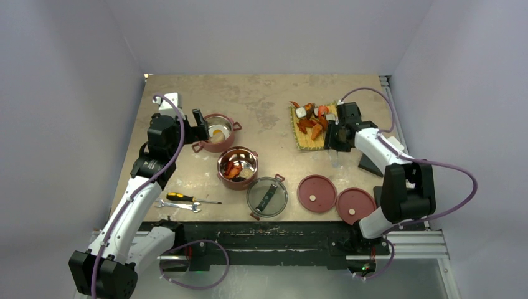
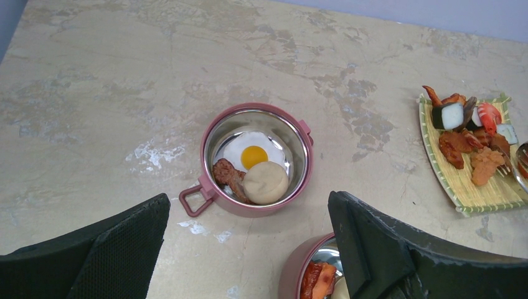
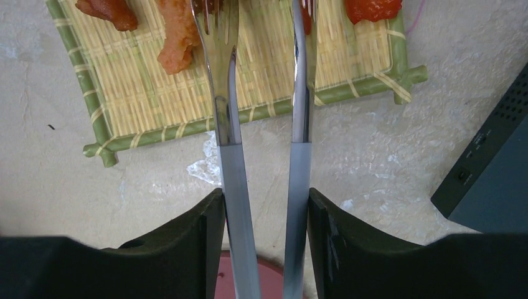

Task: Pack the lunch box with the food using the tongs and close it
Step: Pick up the fake food from the plate.

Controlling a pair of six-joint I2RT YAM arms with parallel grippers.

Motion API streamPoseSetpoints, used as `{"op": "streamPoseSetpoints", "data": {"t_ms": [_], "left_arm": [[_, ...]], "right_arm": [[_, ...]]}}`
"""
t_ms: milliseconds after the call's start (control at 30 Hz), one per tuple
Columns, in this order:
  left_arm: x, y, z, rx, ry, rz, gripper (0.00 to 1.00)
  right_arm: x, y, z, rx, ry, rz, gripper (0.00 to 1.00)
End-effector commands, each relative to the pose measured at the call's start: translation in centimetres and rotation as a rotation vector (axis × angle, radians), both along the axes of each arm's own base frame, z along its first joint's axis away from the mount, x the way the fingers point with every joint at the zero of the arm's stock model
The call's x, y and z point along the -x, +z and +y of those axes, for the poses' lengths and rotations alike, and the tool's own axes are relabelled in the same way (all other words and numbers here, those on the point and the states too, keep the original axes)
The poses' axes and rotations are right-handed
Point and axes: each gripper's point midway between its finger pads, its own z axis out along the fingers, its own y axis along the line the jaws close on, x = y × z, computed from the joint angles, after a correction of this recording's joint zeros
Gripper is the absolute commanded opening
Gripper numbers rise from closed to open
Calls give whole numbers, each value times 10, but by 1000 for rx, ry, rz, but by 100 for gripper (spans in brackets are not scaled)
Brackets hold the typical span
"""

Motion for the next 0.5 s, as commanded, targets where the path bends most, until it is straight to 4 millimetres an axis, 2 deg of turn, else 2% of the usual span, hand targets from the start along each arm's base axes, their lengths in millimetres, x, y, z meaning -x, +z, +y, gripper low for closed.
{"op": "streamPoseSetpoints", "data": {"t_ms": [0,133,267,367,467], "left_arm": [[-4,11,-1,9,3,-38,99],[-4,11,-1,8,4,-37,99],[-4,10,-1,6,5,-35,99],[-5,10,-1,5,5,-33,99],[-5,10,-1,7,4,-34,99]], "right_arm": [[-28,18,0,26,8,-94,51],[-30,16,0,27,12,-93,48],[-30,18,6,2,28,-100,32],[-27,28,9,-18,35,-114,19],[-25,42,12,-38,43,-140,16]]}}
